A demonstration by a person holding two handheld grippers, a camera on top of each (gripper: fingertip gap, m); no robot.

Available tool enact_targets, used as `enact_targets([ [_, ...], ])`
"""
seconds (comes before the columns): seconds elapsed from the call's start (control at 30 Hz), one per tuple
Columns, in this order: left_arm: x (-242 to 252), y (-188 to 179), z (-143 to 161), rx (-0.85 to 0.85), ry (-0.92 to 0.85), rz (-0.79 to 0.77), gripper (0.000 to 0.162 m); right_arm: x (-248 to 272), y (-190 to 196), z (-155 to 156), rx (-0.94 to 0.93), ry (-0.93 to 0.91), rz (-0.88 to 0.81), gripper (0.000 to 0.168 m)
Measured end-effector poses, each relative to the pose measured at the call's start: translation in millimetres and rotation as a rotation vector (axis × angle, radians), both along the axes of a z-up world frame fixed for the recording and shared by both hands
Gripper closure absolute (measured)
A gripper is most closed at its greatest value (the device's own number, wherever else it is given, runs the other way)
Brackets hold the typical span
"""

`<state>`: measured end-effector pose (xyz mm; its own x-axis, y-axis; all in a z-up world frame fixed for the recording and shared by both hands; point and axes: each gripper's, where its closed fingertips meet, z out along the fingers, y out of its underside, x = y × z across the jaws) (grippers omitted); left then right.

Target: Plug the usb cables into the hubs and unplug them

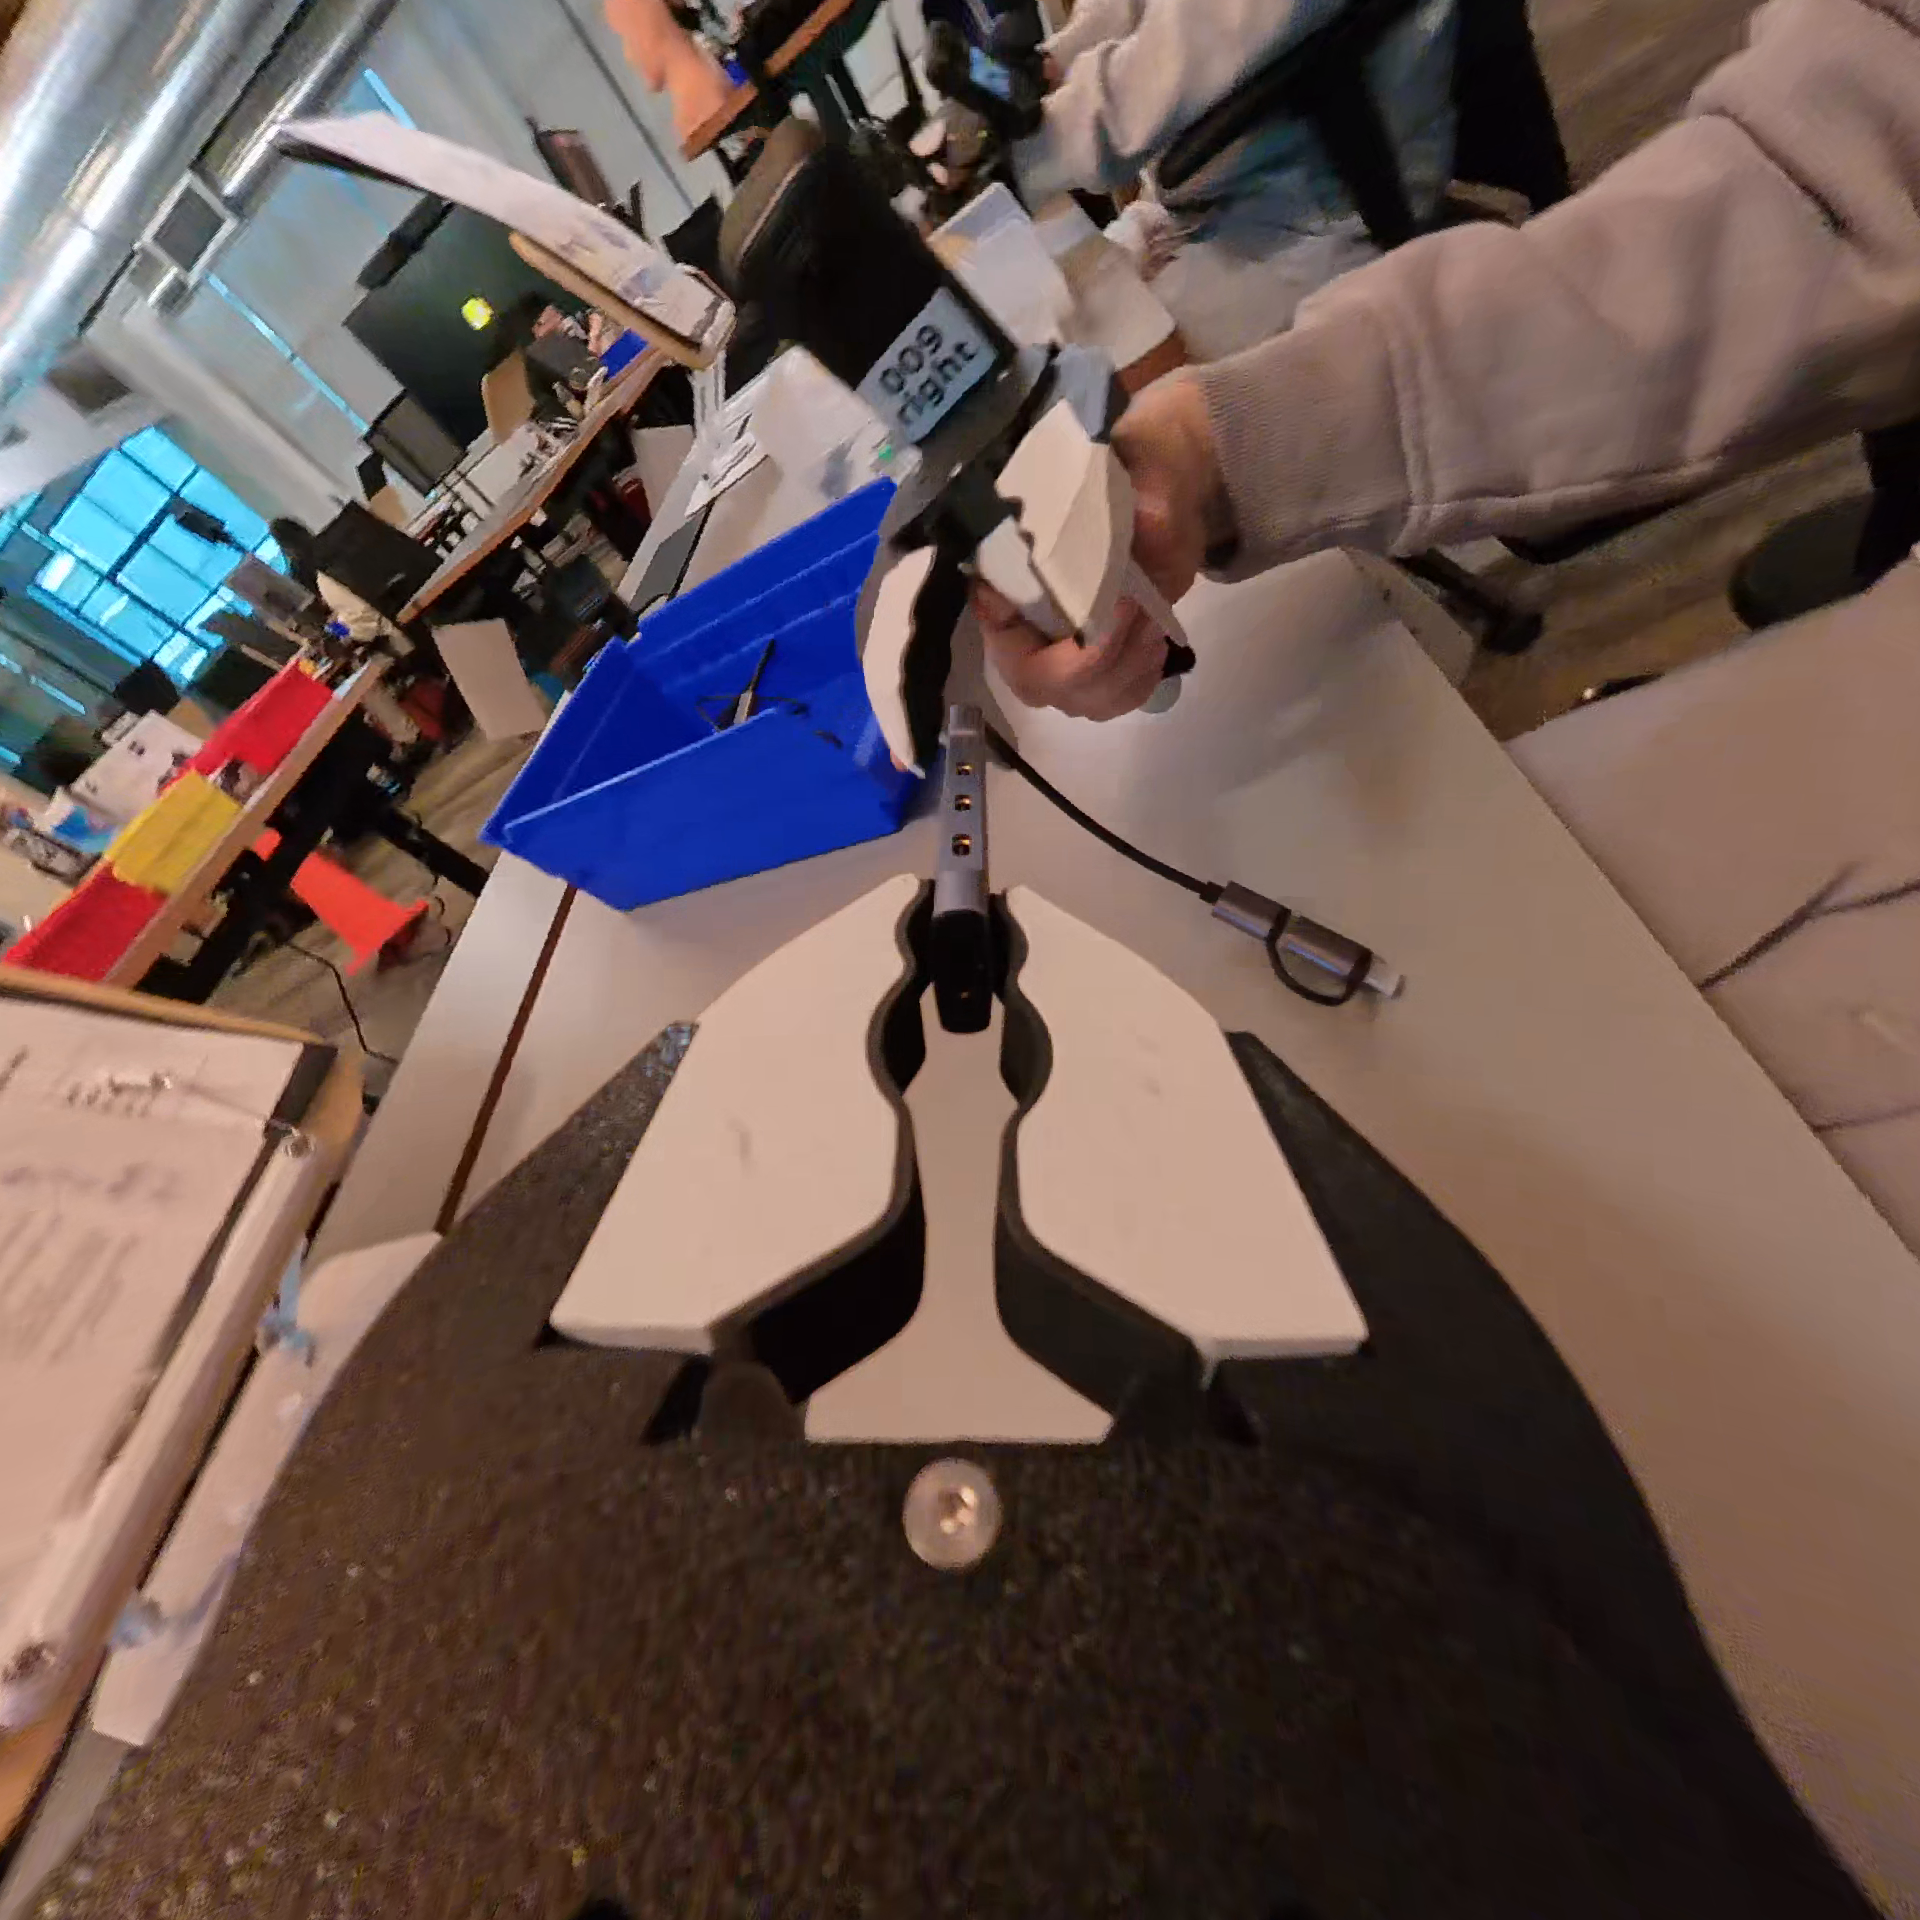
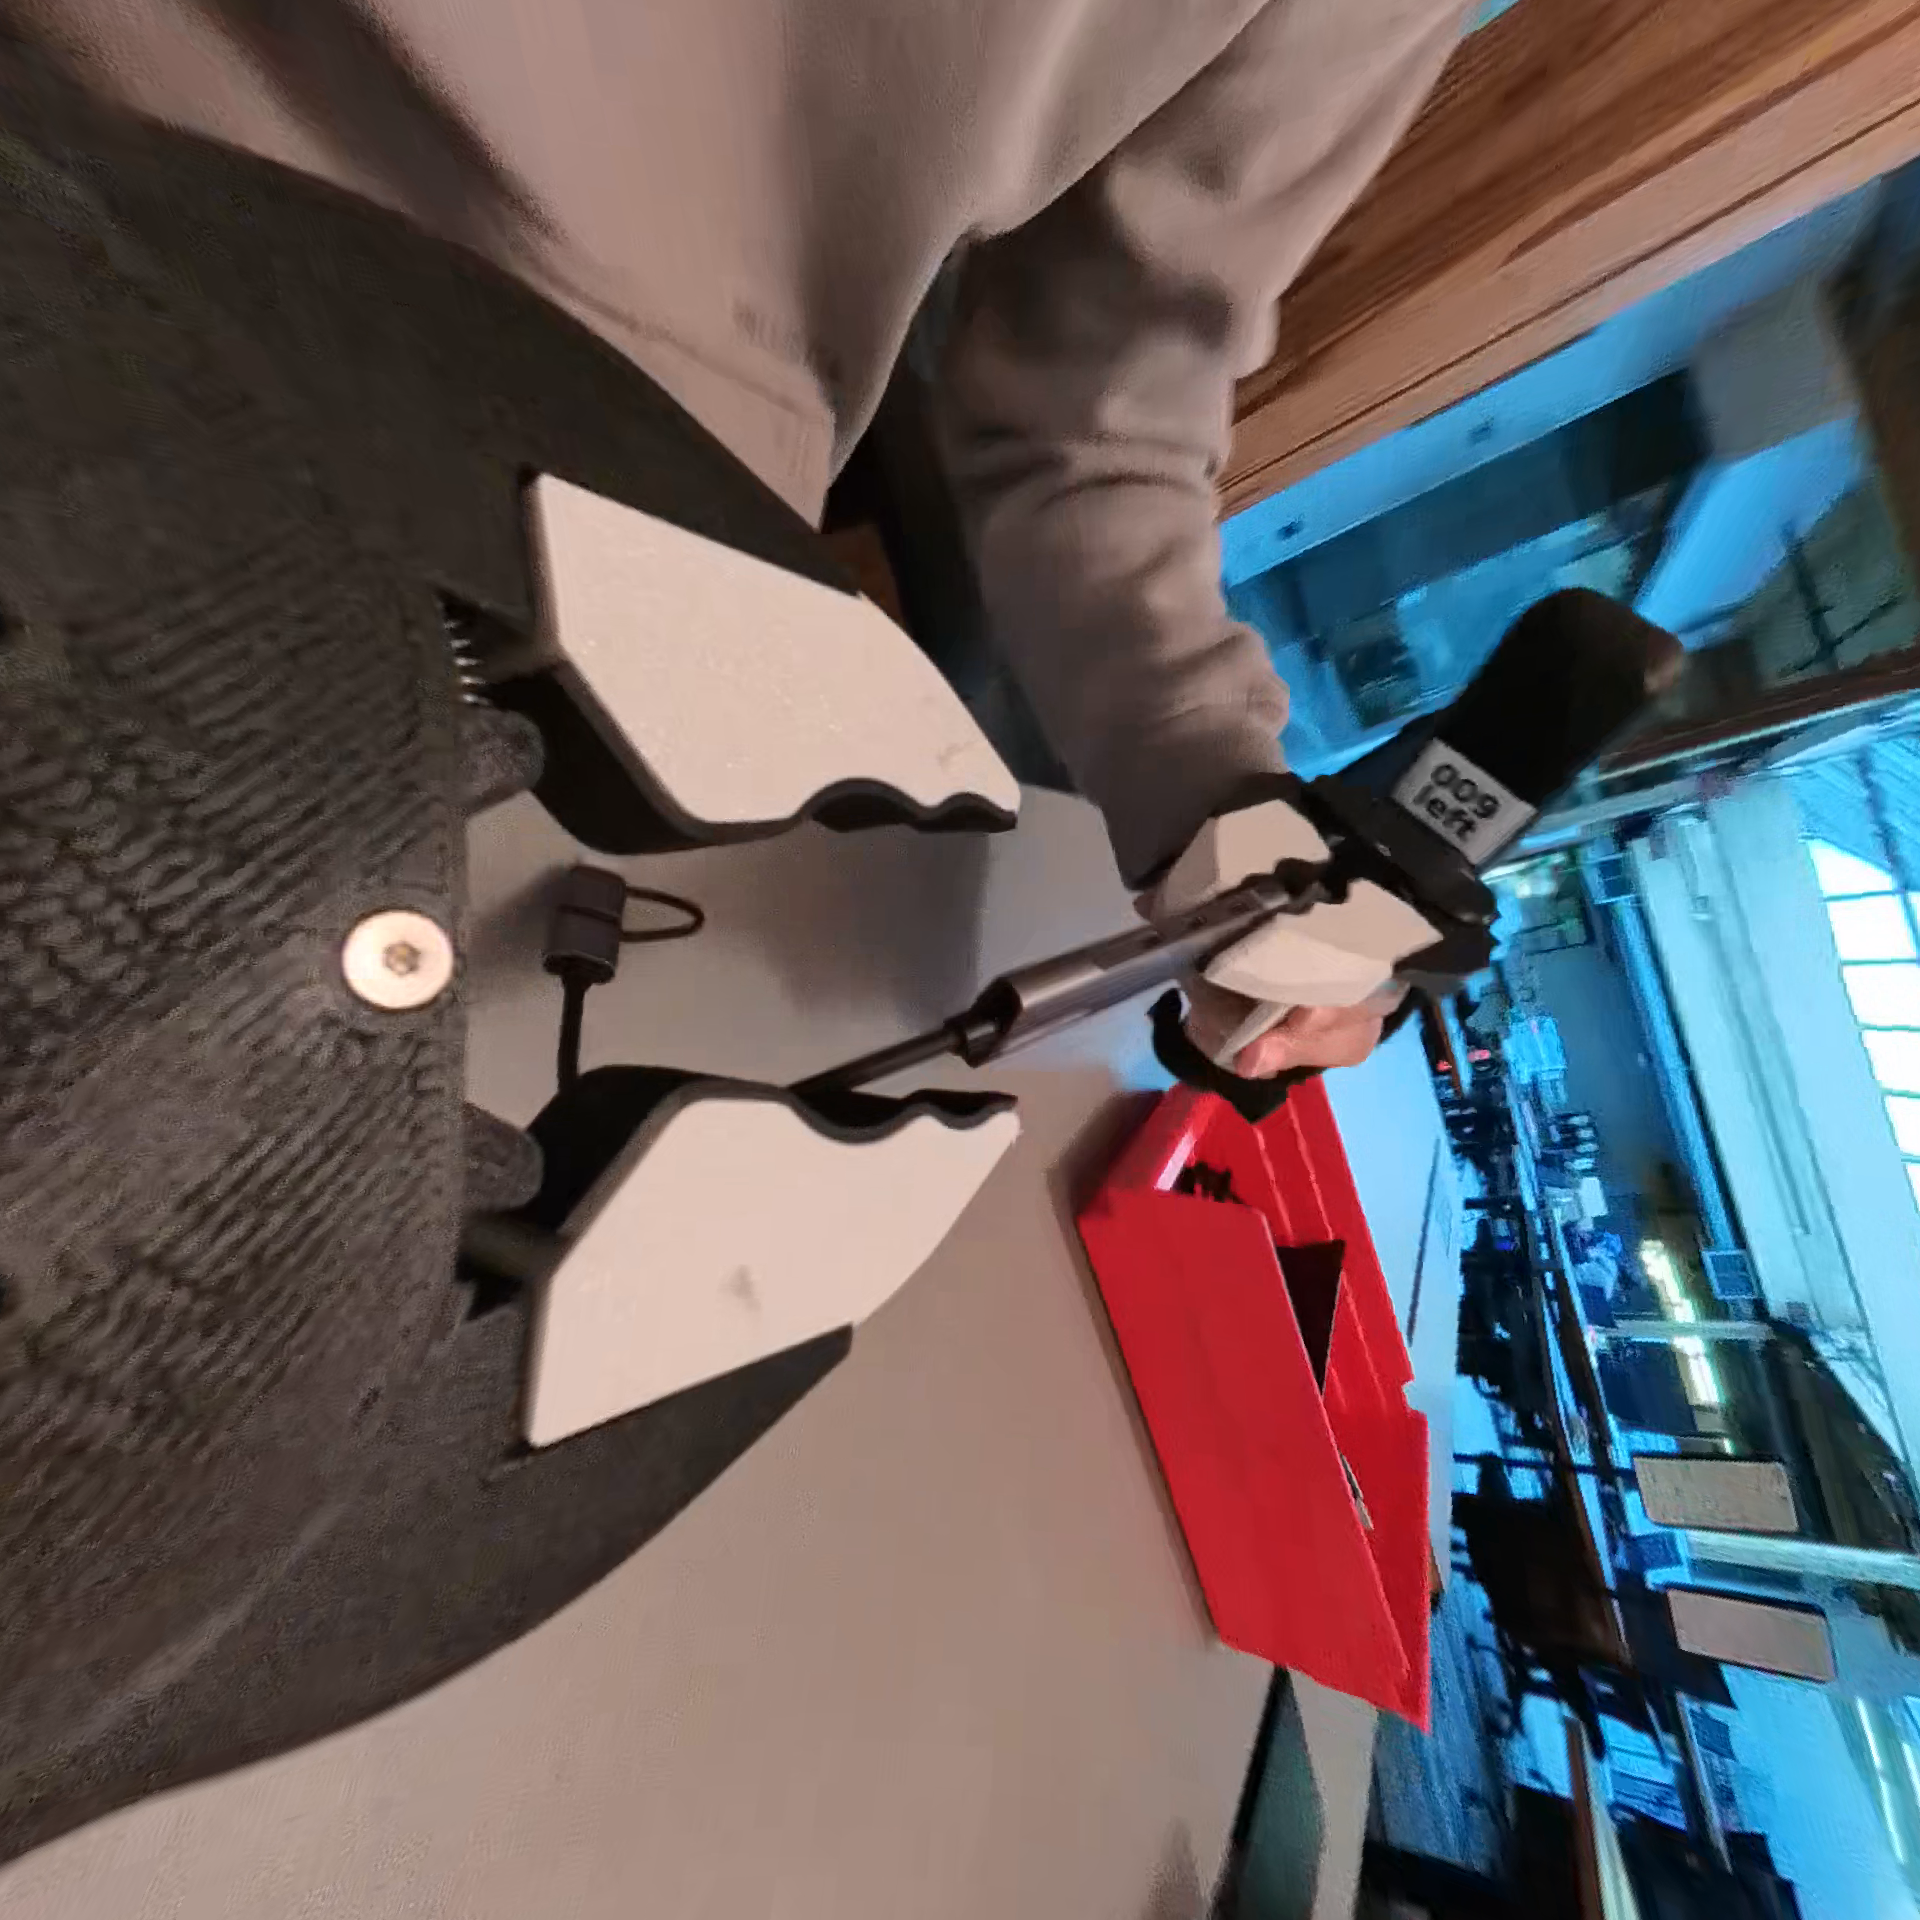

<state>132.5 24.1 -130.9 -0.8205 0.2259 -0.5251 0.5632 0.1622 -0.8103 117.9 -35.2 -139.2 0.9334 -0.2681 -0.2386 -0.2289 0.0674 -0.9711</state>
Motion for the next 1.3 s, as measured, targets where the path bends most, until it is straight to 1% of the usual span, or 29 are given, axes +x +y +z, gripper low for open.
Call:
enact_targets([
  [0.07,-4.0,-6.2,1.5,0.014,-0.055,-0.023,0.153,5.2,0.1,-0.8,0.086,0.121,0.013,0.129],
  [0.1,-6.0,-9.0,1.2,0.024,-0.073,-0.034,0.153,6.7,1.1,-0.3,0.133,0.181,0.034,0.129],
  [0.13,-7.1,-11.6,0.8,0.030,-0.087,-0.038,0.153,8.6,1.8,-1.4,0.174,0.245,0.050,0.133],
  [0.2,-8.0,-15.0,-1.3,0.043,-0.106,-0.042,0.153,6.8,4.8,-4.0,0.252,0.370,0.122,0.133],
  [0.23,-7.9,-16.0,-2.3,0.042,-0.106,-0.043,0.153,4.5,6.1,-4.7,0.290,0.427,0.164,0.138],
  [0.27,-7.6,-16.5,-3.7,0.041,-0.100,-0.044,0.153,3.7,7.0,-6.3,0.317,0.484,0.195,0.140],
  [0.3,-6.3,-16.4,-5.9,0.043,-0.097,-0.040,0.153,3.3,7.4,-6.9,0.342,0.519,0.220,0.143],
  [0.37,-3.8,-15.5,-10.5,0.042,-0.081,-0.032,0.153,4.4,8.2,-10.8,0.362,0.573,0.236,0.144],
  [0.43,-0.2,-14.7,-14.8,0.033,-0.066,-0.008,0.153,6.8,8.9,-14.1,0.354,0.575,0.233,0.144],
  [0.5,6.8,-14.5,-16.2,0.003,-0.003,0.050,0.151,11.4,8.5,-14.9,0.366,0.583,0.219,0.144],
  [0.53,12.0,-13.7,-15.1,-0.022,0.047,0.090,0.149,13.5,6.4,-11.1,0.395,0.565,0.213,0.144],
  [0.6,24.0,-9.1,-12.3,-0.077,0.172,0.177,0.125,22.8,-2.8,-1.8,0.447,0.496,0.142,0.143],
  [0.63,30.0,-6.3,-10.6,-0.110,0.269,0.227,0.118,29.5,-8.4,-0.3,0.434,0.450,0.070,0.143],
  [0.67,34.8,-4.3,-9.1,-0.146,0.390,0.274,0.113,35.6,-14.1,-0.2,0.389,0.364,-0.018,0.143],
  [0.7,40.1,-2.9,-9.5,-0.177,0.528,0.324,0.112,40.5,-19.4,-0.3,0.329,0.259,-0.110,0.143],
  [0.77,50.1,-3.9,-16.8,-0.206,0.840,0.429,0.107,47.4,-26.1,1.3,0.214,0.054,-0.268,0.143],
  [0.8,52.9,-6.3,-21.0,-0.215,1.000,0.465,0.106,50.1,-27.3,2.1,0.157,-0.050,-0.344,0.144],
  [0.83,51.7,-10.6,-22.0,-0.230,1.145,0.457,0.103,52.7,-27.3,1.5,0.091,-0.158,-0.422,0.144],
  [0.87,49.3,-15.5,-20.5,-0.253,1.275,0.426,0.104,55.0,-25.8,-0.3,0.021,-0.253,-0.495,0.144],
  [0.9,49.0,-20.1,-18.7,-0.278,1.383,0.400,0.108,54.2,-20.6,-3.2,-0.045,-0.343,-0.529,0.144],
  [0.93,48.9,-24.8,-16.2,-0.306,1.453,0.369,0.112,52.8,-14.4,-6.7,-0.101,-0.425,-0.550,0.144],
  [1.0,52.0,-32.8,-21.3,-0.310,1.525,0.372,0.129,55.1,-9.4,-13.4,-0.208,-0.534,-0.634,0.144],
  [1.03,53.8,-36.6,-24.5,-0.308,1.537,0.382,0.130,55.4,-6.2,-17.1,-0.254,-0.566,-0.646,0.143],
  [1.1,53.4,-43.6,-26.0,-0.322,1.576,0.354,0.135,55.7,-1.3,-23.6,-0.330,-0.616,-0.658,0.143],
  [1.13,53.6,-46.8,-30.5,-0.311,1.610,0.351,0.139,54.2,1.7,-24.5,-0.338,-0.639,-0.652,0.143],
  [1.17,53.9,-49.1,-34.5,-0.306,1.641,0.343,0.146,54.4,2.9,-26.4,-0.340,-0.632,-0.652,0.143],
  [1.23,57.0,-50.6,-36.8,-0.346,1.710,0.321,0.149,57.6,1.6,-32.6,-0.357,-0.618,-0.672,0.143],
  [1.3,56.5,-51.5,-33.9,-0.388,1.762,0.267,0.154,58.7,0.6,-35.0,-0.325,-0.584,-0.676,0.144],
])
